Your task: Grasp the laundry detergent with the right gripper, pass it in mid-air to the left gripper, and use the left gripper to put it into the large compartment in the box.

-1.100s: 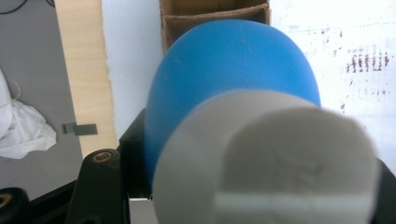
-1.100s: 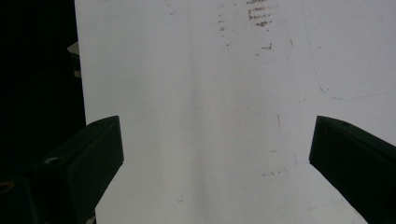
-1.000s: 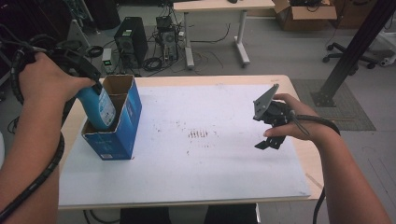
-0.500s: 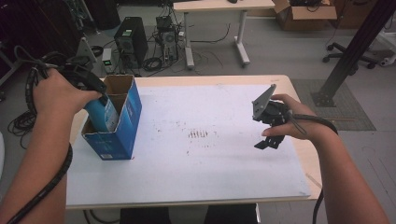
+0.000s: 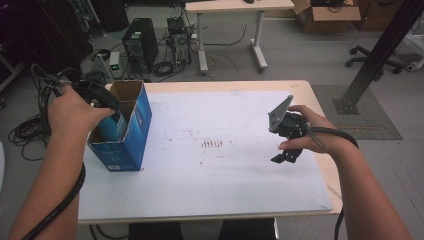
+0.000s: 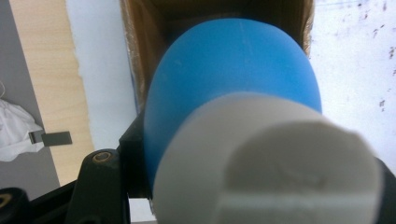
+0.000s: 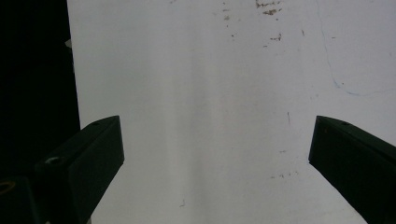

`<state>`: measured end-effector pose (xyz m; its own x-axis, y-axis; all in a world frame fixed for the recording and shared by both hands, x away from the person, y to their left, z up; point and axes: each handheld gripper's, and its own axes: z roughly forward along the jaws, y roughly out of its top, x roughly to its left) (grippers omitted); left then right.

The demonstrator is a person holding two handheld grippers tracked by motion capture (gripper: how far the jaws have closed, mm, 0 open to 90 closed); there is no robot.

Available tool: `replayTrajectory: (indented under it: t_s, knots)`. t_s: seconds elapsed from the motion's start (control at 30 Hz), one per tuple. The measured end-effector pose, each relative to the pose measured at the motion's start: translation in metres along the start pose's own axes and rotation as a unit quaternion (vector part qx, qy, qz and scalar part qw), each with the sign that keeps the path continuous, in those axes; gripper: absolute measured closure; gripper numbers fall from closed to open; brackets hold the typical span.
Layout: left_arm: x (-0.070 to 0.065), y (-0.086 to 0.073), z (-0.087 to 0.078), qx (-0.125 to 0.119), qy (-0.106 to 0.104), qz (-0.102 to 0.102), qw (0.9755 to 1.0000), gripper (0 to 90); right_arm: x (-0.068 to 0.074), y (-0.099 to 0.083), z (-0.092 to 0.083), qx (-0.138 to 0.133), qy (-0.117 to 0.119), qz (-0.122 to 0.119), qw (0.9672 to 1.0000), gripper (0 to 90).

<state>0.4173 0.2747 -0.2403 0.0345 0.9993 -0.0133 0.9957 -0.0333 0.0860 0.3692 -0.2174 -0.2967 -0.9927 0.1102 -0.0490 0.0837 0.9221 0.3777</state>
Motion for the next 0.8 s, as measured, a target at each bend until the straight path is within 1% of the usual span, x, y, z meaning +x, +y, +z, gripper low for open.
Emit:
replayTrajectory:
  t_s: [0.03, 0.13, 0.17, 0.2, 0.23, 0.37, 0.67, 0.8]
  knots:
    - [0.000, 0.000, 0.000, 0.000, 0.000, 0.000, 1.0000, 38.4, 0.000, 0.000, 0.000, 0.000, 0.000, 0.000, 1.0000, 3.1]
    - [-0.004, -0.001, 0.010, 0.001, -0.001, 0.004, 1.0000, 38.4, 0.001, 0.001, 0.000, 0.000, -0.001, -0.002, 1.0000, 3.1]
    - [-0.004, -0.001, 0.010, 0.001, -0.001, 0.004, 1.0000, 38.4, 0.001, 0.001, 0.000, 0.000, -0.001, -0.002, 1.0000, 3.1]
    - [-0.005, -0.001, 0.014, 0.002, -0.001, 0.006, 1.0000, 38.4, 0.001, 0.001, 0.000, -0.001, -0.001, -0.003, 1.0000, 3.1]
    - [-0.005, -0.001, 0.014, 0.002, -0.001, 0.006, 1.0000, 38.4, 0.001, 0.001, 0.000, -0.001, -0.001, -0.003, 1.0000, 3.1]
    - [-0.007, -0.001, 0.025, 0.005, 0.002, 0.007, 1.0000, 38.4, 0.002, 0.001, -0.001, -0.002, -0.002, -0.004, 1.0000, 3.1]
    - [-0.006, 0.000, 0.036, 0.008, 0.008, 0.010, 0.9999, 38.4, 0.002, -0.001, -0.001, 0.000, -0.001, 0.000, 1.0000, 3.1]
    - [-0.005, 0.001, 0.043, 0.013, 0.011, 0.010, 0.9998, 38.4, 0.002, -0.001, 0.000, 0.000, 0.000, -0.001, 1.0000, 3.1]
